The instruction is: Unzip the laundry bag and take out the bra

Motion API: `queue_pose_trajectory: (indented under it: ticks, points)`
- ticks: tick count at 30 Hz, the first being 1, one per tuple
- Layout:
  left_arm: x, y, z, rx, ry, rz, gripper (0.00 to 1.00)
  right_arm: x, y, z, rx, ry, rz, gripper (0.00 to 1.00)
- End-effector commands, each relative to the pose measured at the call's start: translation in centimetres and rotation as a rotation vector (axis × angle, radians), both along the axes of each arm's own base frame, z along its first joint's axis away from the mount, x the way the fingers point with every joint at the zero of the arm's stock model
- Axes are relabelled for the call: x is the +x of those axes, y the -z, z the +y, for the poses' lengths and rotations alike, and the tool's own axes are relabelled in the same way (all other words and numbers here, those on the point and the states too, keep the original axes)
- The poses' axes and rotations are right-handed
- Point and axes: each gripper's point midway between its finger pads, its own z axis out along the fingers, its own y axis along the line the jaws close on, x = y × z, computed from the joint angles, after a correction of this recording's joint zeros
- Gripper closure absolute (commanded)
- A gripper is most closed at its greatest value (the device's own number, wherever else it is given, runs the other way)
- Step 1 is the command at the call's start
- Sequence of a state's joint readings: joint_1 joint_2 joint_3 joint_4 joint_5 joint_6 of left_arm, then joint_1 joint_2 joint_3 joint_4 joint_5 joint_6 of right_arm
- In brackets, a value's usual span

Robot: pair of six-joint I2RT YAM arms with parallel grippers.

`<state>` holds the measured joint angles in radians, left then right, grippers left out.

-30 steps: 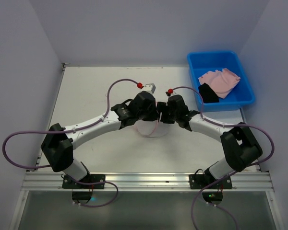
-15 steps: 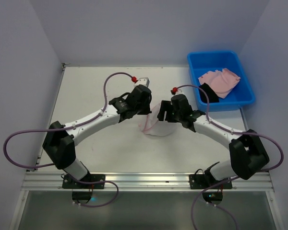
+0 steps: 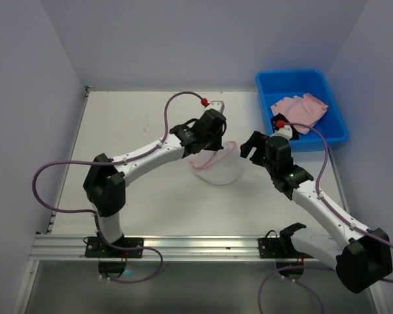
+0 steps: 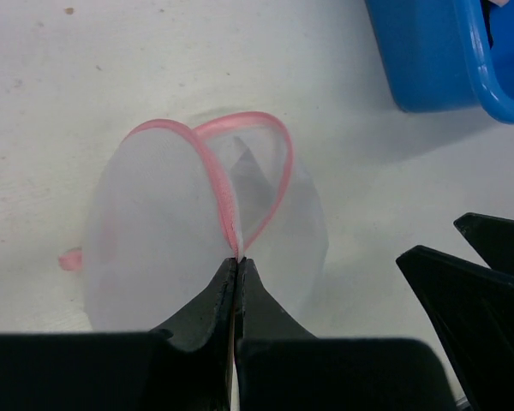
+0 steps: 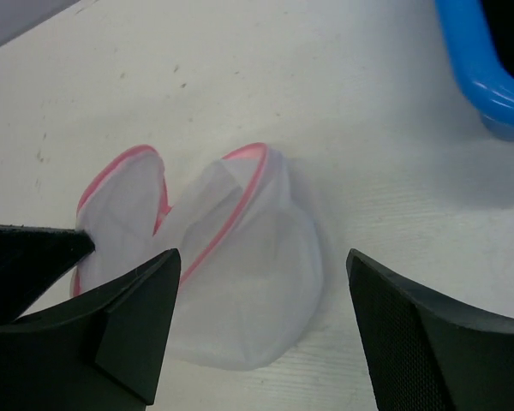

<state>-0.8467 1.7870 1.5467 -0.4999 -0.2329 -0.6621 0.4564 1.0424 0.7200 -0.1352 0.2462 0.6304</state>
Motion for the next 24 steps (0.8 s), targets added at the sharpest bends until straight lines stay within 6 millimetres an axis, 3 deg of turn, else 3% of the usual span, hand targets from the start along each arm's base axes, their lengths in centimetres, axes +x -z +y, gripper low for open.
queue_pose_trajectory:
  ticks: [1, 2, 4, 5, 7, 8, 12, 15, 18, 19, 22, 24]
  points:
    - [-1.1, -0.2, -4.5, -0.005, 0.1, -0.017, 1.0, -0.4, 2.1, -3.3, 0.042, 0.16, 0.028, 0.19]
    - [-1.2, 1.7, -5.3, 0.025, 0.108, 0.004, 1.0, -0.5, 2.2, -3.6, 0.057, 0.173, 0.021, 0.19]
    - [-2.0, 3.3, -6.6, 0.041, 0.127, 0.024, 1.0, -0.8, 2.1, -4.4, 0.099, 0.206, 0.0, 0.19]
    - [-2.9, 5.1, -7.5, 0.066, 0.148, 0.046, 1.0, -1.2, 2.8, -4.7, 0.104, 0.212, 0.003, 0.18]
    - [-3.8, 6.8, -8.0, 0.077, 0.138, 0.074, 0.98, -1.5, 2.1, -5.4, 0.134, 0.228, -0.025, 0.18]
    - [-4.8, 8.7, -7.9, 0.104, 0.142, 0.1, 0.91, -1.7, 2.2, -5.6, 0.137, 0.233, -0.029, 0.18]
    - [-5.7, 11.1, -7.8, 0.075, 0.125, 0.126, 0.74, -2.1, 1.3, -6.5, 0.151, 0.253, -0.072, 0.17]
    - [-6.0, 11.5, -7.9, 0.065, 0.143, 0.135, 0.58, -2.4, 0.8, -7.1, 0.159, 0.266, -0.098, 0.17]
    - [-6.6, 9.4, -8.1, 0.039, 0.17, 0.145, 0.41, -2.9, -0.3, -7.1, 0.158, 0.245, -0.134, 0.17]
    - [-6.6, 7.4, -8.0, 0.006, 0.171, 0.122, 0.3, -2.9, -0.9, -7.2, 0.146, 0.239, -0.148, 0.16]
    - [-6.5, 3.3, -7.9, -0.064, 0.178, 0.069, 0.19, -3.5, -3.0, -7.6, 0.117, 0.227, -0.199, 0.16]
    - [-6.6, 1.7, -7.5, -0.072, 0.186, 0.057, 0.16, -4.1, -4.1, -7.8, 0.1, 0.212, -0.216, 0.14]
